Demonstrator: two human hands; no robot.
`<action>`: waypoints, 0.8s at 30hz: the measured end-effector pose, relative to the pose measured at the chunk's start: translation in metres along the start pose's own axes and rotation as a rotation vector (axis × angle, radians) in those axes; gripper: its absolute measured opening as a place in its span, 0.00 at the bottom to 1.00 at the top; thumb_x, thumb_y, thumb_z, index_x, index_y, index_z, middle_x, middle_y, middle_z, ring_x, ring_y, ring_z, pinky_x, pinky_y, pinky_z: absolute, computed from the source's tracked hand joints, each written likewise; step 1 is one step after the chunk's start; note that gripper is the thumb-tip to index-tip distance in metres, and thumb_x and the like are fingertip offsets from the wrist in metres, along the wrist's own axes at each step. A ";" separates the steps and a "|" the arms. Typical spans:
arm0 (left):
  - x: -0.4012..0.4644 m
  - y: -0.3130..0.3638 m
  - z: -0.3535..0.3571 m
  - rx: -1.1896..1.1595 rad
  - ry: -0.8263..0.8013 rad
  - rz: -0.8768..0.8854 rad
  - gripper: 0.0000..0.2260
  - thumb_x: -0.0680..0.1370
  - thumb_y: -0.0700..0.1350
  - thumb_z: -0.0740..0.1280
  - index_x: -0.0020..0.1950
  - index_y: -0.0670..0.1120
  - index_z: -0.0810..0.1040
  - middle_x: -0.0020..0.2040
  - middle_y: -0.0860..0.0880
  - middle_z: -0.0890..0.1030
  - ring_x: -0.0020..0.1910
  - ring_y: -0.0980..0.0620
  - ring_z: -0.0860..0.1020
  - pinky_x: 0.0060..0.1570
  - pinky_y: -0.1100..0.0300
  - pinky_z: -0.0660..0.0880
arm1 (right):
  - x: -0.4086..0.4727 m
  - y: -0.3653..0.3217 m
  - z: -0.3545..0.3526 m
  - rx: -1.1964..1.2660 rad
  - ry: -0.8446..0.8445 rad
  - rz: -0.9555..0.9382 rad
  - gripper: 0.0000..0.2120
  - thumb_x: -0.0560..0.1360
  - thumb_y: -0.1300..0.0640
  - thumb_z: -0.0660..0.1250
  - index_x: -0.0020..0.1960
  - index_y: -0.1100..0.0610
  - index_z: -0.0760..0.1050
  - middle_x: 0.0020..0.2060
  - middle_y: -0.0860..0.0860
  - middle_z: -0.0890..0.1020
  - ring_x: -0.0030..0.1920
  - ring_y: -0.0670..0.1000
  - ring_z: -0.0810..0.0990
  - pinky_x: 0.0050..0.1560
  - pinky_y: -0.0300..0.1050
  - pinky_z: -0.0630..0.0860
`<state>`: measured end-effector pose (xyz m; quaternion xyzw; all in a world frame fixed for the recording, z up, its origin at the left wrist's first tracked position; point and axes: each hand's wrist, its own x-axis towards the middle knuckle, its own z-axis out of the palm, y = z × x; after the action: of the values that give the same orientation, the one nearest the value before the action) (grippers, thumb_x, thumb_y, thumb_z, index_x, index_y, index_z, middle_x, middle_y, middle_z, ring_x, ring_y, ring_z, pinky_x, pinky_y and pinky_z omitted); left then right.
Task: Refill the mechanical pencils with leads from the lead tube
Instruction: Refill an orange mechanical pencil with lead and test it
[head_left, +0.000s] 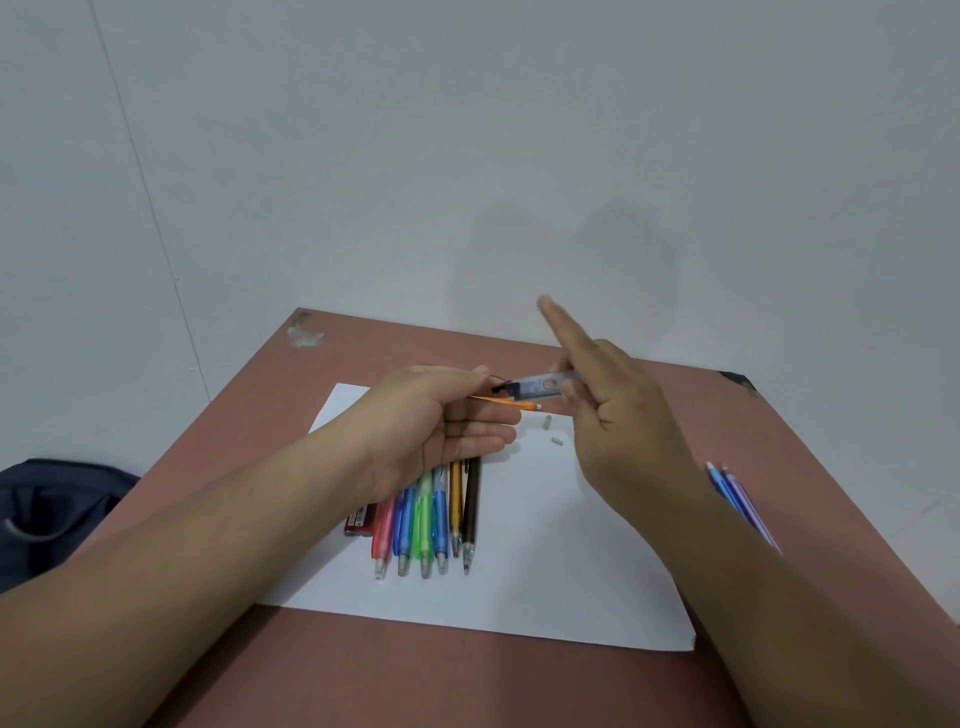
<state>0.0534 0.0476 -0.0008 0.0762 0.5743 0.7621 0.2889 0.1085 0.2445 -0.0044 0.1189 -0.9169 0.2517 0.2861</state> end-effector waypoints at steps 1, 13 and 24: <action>0.000 0.000 0.000 0.002 -0.002 0.000 0.13 0.83 0.46 0.63 0.60 0.38 0.80 0.52 0.36 0.85 0.50 0.42 0.84 0.53 0.53 0.82 | 0.000 0.000 0.000 -0.003 -0.003 -0.005 0.34 0.80 0.70 0.57 0.77 0.39 0.65 0.48 0.46 0.75 0.50 0.48 0.75 0.49 0.41 0.75; 0.001 0.000 0.000 0.015 -0.001 -0.004 0.15 0.83 0.46 0.63 0.61 0.36 0.80 0.52 0.35 0.85 0.51 0.40 0.84 0.53 0.53 0.83 | -0.001 0.004 0.000 -0.120 -0.016 -0.076 0.28 0.72 0.72 0.58 0.64 0.50 0.81 0.48 0.46 0.75 0.49 0.52 0.75 0.45 0.44 0.75; 0.002 -0.002 0.000 0.012 0.009 0.005 0.10 0.83 0.38 0.61 0.58 0.37 0.80 0.51 0.36 0.85 0.51 0.41 0.85 0.52 0.53 0.83 | -0.001 0.003 0.001 -0.008 0.019 -0.023 0.30 0.75 0.66 0.53 0.71 0.48 0.75 0.50 0.47 0.76 0.50 0.48 0.75 0.49 0.46 0.77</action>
<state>0.0526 0.0489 -0.0028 0.0760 0.5801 0.7598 0.2837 0.1078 0.2469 -0.0067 0.1262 -0.9137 0.2459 0.2979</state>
